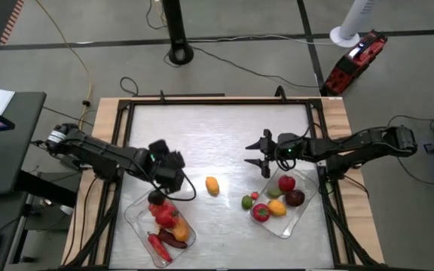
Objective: Sort produce into baskets
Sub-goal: Put the yellow lemon into the right transparent bin
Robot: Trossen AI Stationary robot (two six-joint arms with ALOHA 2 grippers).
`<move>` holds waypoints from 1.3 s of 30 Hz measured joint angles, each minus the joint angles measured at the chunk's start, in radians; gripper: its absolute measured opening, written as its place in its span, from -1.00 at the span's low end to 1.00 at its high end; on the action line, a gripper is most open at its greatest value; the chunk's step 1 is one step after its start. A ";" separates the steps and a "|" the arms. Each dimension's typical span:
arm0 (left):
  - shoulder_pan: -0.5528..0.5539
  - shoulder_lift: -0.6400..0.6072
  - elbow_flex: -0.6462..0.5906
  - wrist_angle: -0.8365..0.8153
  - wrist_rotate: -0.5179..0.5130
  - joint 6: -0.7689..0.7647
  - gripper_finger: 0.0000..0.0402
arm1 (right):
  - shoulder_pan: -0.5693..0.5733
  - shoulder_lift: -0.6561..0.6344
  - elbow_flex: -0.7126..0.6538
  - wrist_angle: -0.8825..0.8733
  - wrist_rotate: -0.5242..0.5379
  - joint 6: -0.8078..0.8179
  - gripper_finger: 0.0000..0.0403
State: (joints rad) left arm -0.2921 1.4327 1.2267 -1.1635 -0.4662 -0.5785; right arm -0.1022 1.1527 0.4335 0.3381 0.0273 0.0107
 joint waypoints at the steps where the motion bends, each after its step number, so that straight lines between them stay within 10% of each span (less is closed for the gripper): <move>1: 0.017 -0.011 -0.002 0.022 -0.035 0.032 0.62 | 0.012 0.006 0.012 -0.008 0.000 0.000 0.32; 39: 0.419 -0.229 -0.416 1.164 0.271 0.806 0.62 | 0.207 0.593 0.544 -0.239 -0.006 -0.143 0.32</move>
State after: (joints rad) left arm 0.1265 1.2040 0.8112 0.0003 -0.1947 0.2270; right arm 0.1051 1.7456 0.9776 0.0988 0.0212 -0.1326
